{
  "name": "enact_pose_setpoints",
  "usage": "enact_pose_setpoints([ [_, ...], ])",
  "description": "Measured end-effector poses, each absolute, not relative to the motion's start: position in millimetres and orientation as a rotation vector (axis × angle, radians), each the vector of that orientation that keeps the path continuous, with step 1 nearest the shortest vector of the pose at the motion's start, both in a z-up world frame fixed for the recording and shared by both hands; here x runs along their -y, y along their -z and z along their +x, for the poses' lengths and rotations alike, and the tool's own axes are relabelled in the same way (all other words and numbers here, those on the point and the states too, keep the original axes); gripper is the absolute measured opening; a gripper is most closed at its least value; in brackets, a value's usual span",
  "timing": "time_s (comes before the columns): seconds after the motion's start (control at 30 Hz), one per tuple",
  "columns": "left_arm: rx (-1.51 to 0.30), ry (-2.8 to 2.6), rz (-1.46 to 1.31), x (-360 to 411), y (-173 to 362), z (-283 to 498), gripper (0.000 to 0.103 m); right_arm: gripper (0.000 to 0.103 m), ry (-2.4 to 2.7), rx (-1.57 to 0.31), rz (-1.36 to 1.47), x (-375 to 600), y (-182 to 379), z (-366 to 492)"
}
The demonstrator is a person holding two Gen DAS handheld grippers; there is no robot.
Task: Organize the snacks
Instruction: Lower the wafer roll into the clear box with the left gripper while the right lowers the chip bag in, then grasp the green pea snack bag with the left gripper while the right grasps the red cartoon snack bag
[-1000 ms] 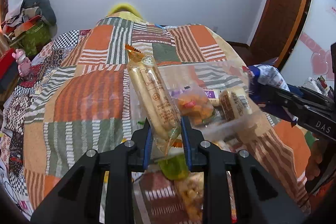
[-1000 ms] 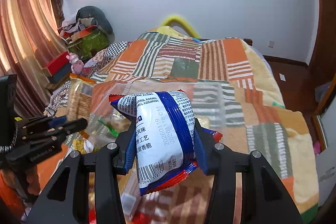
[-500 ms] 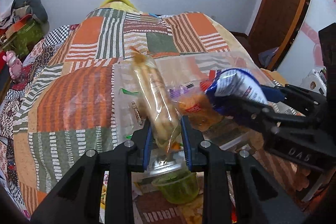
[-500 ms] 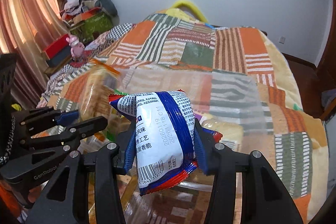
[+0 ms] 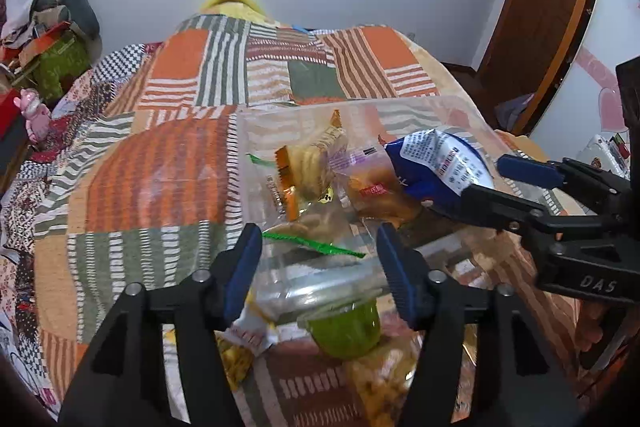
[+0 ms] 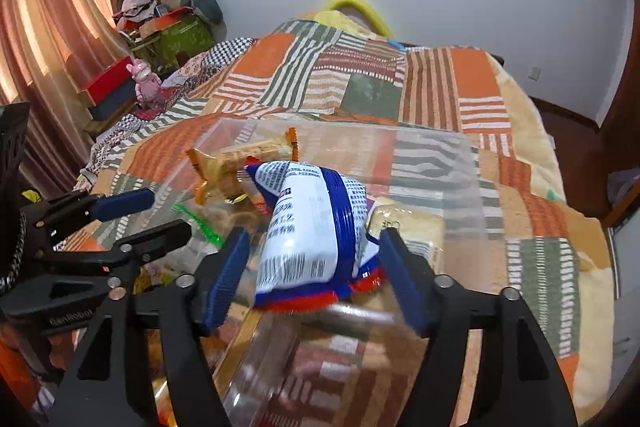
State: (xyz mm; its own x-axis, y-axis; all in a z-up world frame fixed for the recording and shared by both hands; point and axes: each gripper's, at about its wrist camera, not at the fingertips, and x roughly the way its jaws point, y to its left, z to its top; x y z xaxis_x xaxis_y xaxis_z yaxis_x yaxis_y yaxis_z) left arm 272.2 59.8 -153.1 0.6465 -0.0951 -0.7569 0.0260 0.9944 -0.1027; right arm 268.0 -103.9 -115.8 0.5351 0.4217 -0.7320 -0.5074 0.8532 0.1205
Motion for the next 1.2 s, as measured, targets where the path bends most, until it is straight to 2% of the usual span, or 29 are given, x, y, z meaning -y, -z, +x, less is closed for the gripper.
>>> enact_pose_setpoints([
  [0.33, -0.855, 0.033, -0.047, -68, 132, 213, 0.076, 0.078, -0.576, -0.803, -0.124, 123, 95, 219],
  [0.4, -0.862, 0.027, -0.056, -71, 134, 198, 0.082, 0.078, -0.583, -0.806, -0.124, 127, 95, 206],
  [0.87, -1.003, 0.036, -0.089, -72, 179, 116, 0.084, 0.079, -0.596, -0.889, -0.093, 139, 122, 151],
  [1.2, -1.085, 0.095, -0.087, -61, 200, 93, 0.084, 0.079, -0.622, -0.986, -0.08, 118, 155, 138],
])
